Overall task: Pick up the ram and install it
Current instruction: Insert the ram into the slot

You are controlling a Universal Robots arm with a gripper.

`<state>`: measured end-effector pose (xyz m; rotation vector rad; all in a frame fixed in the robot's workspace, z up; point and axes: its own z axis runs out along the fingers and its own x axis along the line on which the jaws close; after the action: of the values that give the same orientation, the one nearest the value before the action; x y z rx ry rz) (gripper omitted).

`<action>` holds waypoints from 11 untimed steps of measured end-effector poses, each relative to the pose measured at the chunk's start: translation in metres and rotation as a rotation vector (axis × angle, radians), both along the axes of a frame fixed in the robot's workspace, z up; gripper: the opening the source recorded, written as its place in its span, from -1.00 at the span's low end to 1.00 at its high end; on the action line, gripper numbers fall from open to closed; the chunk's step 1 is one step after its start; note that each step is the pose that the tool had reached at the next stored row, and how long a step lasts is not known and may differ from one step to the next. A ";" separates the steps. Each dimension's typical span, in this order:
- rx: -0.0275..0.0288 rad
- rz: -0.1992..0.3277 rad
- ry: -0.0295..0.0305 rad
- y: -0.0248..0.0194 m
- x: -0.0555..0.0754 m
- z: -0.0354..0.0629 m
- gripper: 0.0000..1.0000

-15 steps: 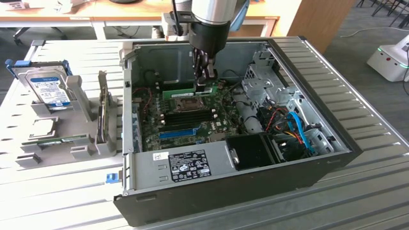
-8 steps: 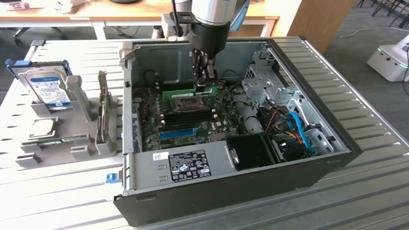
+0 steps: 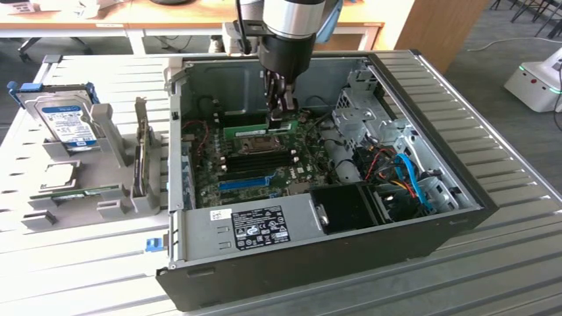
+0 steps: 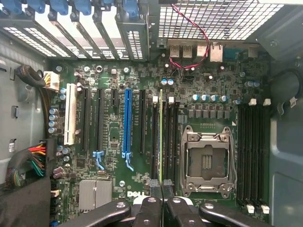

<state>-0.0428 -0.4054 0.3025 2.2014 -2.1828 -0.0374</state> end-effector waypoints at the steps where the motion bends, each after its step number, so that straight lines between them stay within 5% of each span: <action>1: 0.0000 0.000 0.0000 0.0000 0.000 0.0000 -0.76; 11: 0.0003 0.000 -0.0001 0.0000 0.000 -0.0029 -0.76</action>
<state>-0.0428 -0.4054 0.2996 2.2017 -2.1829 -0.0376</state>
